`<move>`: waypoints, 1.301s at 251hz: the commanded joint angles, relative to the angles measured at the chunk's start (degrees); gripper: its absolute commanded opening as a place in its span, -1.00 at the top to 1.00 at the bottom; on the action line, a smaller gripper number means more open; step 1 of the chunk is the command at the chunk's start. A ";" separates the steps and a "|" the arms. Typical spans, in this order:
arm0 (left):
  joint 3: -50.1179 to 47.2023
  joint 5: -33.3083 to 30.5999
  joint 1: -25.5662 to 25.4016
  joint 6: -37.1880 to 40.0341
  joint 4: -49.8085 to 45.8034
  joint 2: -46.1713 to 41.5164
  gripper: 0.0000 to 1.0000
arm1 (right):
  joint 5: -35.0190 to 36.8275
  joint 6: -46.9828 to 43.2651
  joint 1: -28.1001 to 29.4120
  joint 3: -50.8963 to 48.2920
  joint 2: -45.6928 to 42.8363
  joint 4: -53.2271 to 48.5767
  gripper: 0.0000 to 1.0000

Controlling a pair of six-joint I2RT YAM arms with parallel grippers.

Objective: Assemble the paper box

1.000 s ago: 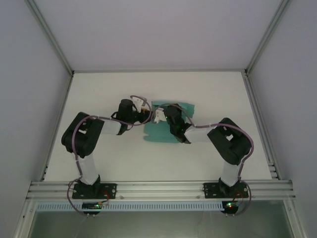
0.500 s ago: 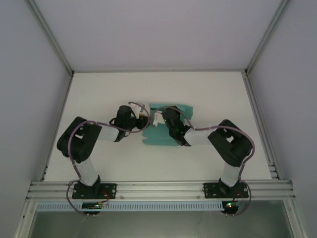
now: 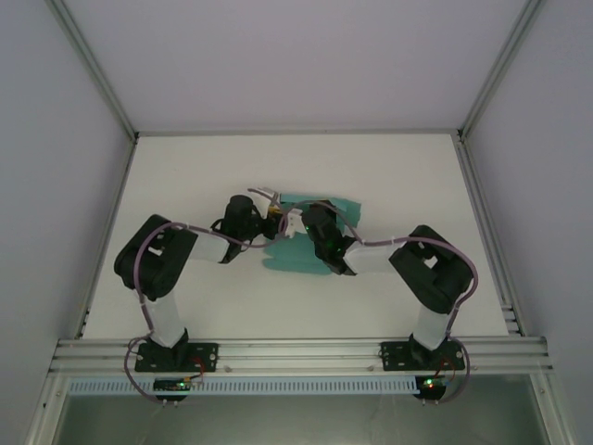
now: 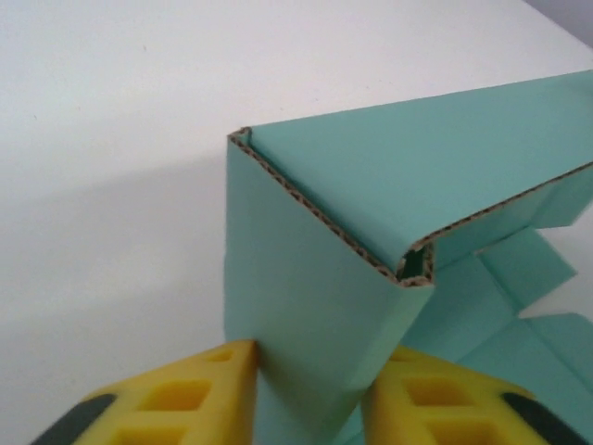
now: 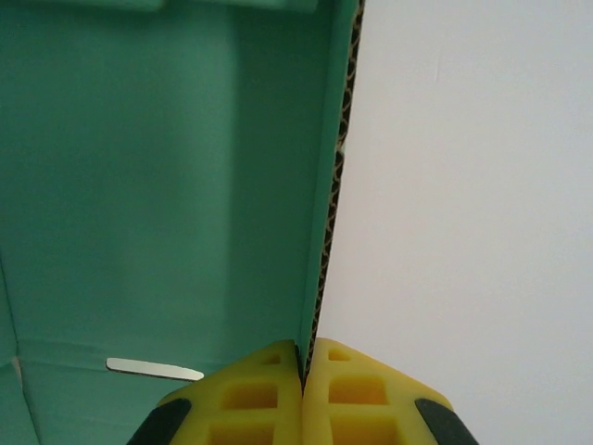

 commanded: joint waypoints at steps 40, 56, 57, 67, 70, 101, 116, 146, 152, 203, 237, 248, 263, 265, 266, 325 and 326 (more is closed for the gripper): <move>0.82 -7.83 -2.14 2.21 8.16 2.08 0.99 | -4.30 8.27 1.32 -0.24 -3.57 -13.96 1.00; 0.43 -8.48 -2.44 3.26 8.76 2.24 1.00 | -5.48 12.36 1.36 0.91 -5.03 -18.82 0.68; 0.43 -8.58 -2.48 3.28 8.77 2.18 1.00 | -5.54 12.69 1.38 0.99 -5.14 -19.06 0.66; 0.28 -8.63 -2.52 3.29 8.57 2.05 1.00 | -6.10 15.86 1.32 1.62 -6.34 -21.76 0.43; 0.21 -8.56 -2.61 3.36 8.53 2.04 1.00 | -6.32 16.82 1.27 1.80 -6.76 -22.59 0.38; -1.85 -8.11 -3.03 3.77 10.06 1.54 1.00 | -10.56 29.83 -0.01 3.41 -14.16 -33.29 -0.44; -3.03 -7.66 -3.51 4.40 11.15 1.26 1.00 | -18.27 38.78 -1.48 5.42 -18.82 -42.50 -0.76; -4.57 -8.27 -5.12 6.10 11.30 0.53 1.00 | -37.76 50.94 -6.82 8.45 -26.25 -52.86 -0.97; -4.74 -8.79 -5.42 6.29 11.29 0.54 1.00 | -41.71 52.90 -8.27 8.69 -27.26 -53.54 -0.98; -6.27 -7.96 -6.77 5.86 14.35 1.58 1.00 | -55.32 69.30 -17.61 14.98 -24.30 -53.02 -0.95; -7.14 -7.95 -7.63 5.94 16.08 2.47 1.00 | -57.59 69.50 -18.41 26.30 -14.41 -59.57 -0.75; -7.26 -7.98 -7.76 5.67 16.40 2.72 1.00 | -57.31 69.38 -18.43 28.81 -11.28 -61.59 -0.65; -7.68 -8.09 -7.84 5.53 17.16 2.83 1.00 | -57.64 68.62 -18.47 31.66 -7.30 -64.07 -0.56; -7.77 -8.25 -7.94 5.56 17.25 2.83 1.00 | -57.64 68.65 -18.53 32.01 -6.80 -64.28 -0.55; -7.80 -8.25 -8.09 5.57 17.28 2.83 1.00 | -57.64 68.65 -18.54 32.14 -6.55 -64.33 -0.54; -8.99 -8.81 -8.14 5.60 17.98 2.95 0.97 | -57.64 66.33 -17.24 36.99 3.08 -68.57 -0.31; -9.03 -8.79 -8.14 5.63 18.04 2.98 0.97 | -57.64 66.35 -17.24 37.00 3.18 -68.59 -0.31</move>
